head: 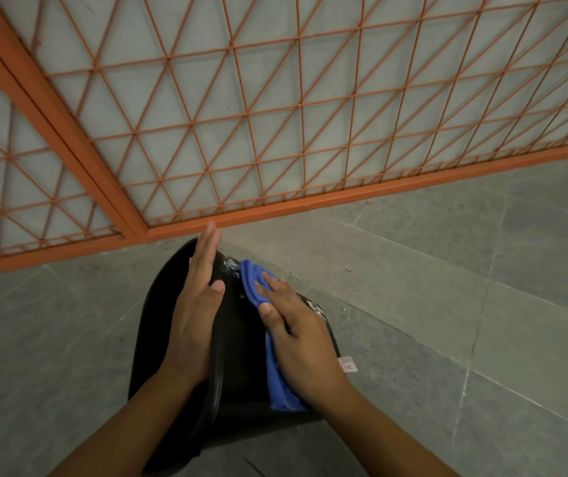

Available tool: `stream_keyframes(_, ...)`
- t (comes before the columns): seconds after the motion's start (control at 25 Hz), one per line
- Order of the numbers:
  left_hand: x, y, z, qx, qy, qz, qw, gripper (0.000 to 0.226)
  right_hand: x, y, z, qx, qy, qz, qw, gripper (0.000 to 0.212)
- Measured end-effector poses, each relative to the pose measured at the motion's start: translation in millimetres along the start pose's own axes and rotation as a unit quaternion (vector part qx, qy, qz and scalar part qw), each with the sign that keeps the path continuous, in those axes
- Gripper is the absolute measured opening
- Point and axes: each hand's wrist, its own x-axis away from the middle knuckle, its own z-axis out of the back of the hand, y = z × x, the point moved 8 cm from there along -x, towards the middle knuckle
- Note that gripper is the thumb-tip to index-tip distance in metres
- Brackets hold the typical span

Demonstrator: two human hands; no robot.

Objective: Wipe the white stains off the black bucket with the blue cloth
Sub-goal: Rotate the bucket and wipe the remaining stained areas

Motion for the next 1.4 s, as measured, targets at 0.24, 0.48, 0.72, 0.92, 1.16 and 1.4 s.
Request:
stream_keyframes(0.24,-5,3,-18,0.035,-0.022,-0.014,0.999,0.056,16,-16,2,-0.05,0.02,0.046,0.998,0.038)
stream_keyframes(0.48,-7,3,-15,0.028,-0.012,0.006,1.0,0.059,-17,-7,12,-0.062,0.044,-0.015,0.997,0.032)
stream_keyframes(0.72,-10,-2,-14,0.049,-0.025,0.029,0.998,0.061,-3,-34,0,-0.048,0.013,0.057,0.997,0.038)
stream_keyframes(0.92,-11,-1,-13,0.024,-0.024,0.025,0.999,0.064,-17,-7,14,-0.045,0.058,-0.042,0.996,0.034)
stream_keyframes(1.16,-10,1,-11,0.024,-0.023,-0.001,0.999,0.061,-2,-17,3,-0.042,0.008,0.015,0.999,0.035)
stream_keyframes(1.4,-10,7,-14,0.013,-0.018,-0.004,1.0,0.06,10,-8,11,-0.003,0.028,-0.032,0.999,0.034)
